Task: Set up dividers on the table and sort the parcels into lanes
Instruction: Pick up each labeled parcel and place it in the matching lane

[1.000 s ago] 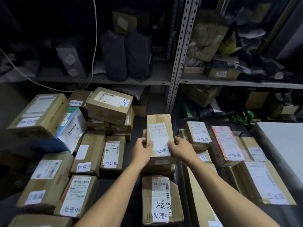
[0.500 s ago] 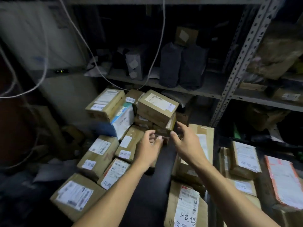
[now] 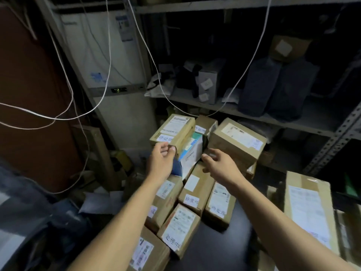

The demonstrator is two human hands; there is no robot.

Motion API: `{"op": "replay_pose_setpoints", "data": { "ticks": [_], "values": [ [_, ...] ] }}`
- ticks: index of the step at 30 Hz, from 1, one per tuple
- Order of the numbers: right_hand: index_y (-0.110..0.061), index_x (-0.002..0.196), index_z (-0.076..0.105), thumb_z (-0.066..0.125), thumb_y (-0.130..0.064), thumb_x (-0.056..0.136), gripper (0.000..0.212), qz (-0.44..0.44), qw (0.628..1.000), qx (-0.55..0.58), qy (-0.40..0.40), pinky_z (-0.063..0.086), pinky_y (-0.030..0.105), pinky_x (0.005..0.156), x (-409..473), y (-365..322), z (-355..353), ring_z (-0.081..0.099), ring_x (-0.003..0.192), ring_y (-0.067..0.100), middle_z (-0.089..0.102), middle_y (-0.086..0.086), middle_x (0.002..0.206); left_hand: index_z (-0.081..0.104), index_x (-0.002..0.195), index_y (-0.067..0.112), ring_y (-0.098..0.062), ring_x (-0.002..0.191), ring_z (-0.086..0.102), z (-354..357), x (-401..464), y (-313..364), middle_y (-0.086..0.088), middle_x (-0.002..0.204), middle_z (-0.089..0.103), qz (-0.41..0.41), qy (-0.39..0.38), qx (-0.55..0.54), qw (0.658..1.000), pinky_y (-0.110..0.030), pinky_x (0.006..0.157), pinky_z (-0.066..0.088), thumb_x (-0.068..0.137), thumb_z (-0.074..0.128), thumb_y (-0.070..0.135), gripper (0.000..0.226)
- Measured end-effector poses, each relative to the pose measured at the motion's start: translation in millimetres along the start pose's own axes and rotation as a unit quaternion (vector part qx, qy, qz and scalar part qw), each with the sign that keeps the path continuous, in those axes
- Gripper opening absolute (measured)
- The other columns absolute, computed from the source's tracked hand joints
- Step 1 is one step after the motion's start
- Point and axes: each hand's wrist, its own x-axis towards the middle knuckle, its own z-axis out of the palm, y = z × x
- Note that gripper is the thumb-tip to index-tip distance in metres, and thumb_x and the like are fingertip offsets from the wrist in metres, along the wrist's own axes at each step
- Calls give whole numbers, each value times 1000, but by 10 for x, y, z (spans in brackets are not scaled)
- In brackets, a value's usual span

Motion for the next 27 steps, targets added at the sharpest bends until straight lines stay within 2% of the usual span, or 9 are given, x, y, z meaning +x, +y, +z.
{"op": "replay_pose_setpoints", "data": {
  "ticks": [3,5,7,10,13,16,21,23,27],
  "values": [
    [-19,148,41,53,-42,98,57,39,998,38,-6,50,20,57,363,-86,312,69,78,6,66,2,124,57,120,20,-17,114,57,-173,532,-148,-5,124,62,-2,31,13,999,-37,103,45,94,61,25,27],
    [-17,149,39,54,-44,97,60,60,997,49,-3,57,31,74,600,-150,497,69,87,11,65,1,124,55,129,18,-18,120,54,-249,851,-244,-5,131,59,-9,39,34,999,-37,106,42,94,60,25,36],
    [-15,151,35,54,-47,96,66,76,996,47,5,53,45,96,828,-199,652,66,106,21,61,4,133,49,138,17,-15,122,50,-284,1131,-319,-4,138,54,-29,24,30,999,-31,104,39,95,59,30,46],
    [-12,153,29,48,-52,97,71,101,994,28,30,38,40,111,1110,-263,830,50,131,30,48,11,148,43,143,15,-10,113,52,-249,1441,-403,0,132,54,-68,-19,-16,997,-24,90,40,97,55,35,51],
    [-8,150,35,41,-52,100,67,131,991,37,21,37,40,112,1277,-318,989,47,133,32,47,15,149,59,123,18,-5,89,61,-150,1532,-414,6,112,66,-105,-98,-70,987,-20,72,45,101,49,29,26],
    [-12,146,41,44,-46,100,57,99,993,43,38,45,41,104,1268,-379,1103,56,122,28,57,11,139,65,98,25,-14,91,68,-82,1484,-423,-2,106,73,-77,-120,-81,987,-29,80,53,101,48,24,17],
    [-29,140,47,47,-37,98,43,9,993,91,76,55,37,91,1029,-510,922,64,110,14,67,-4,125,66,97,41,-9,83,72,-174,1288,-194,12,91,75,-22,-110,-100,989,-28,67,56,92,52,44,15],
    [-35,135,52,49,-36,96,39,2,990,111,85,56,31,87,833,-485,731,67,102,6,70,-11,118,67,97,41,-7,84,72,-142,1079,-92,14,92,75,-10,-128,-116,985,-30,68,57,88,55,46,16],
    [-43,121,59,52,-37,95,27,21,984,141,109,58,35,87,291,-255,302,70,97,2,73,-19,106,68,98,40,-8,87,72,118,510,58,13,95,75,4,-173,-121,978,-31,73,57,84,56,50,21]
  ]
}}
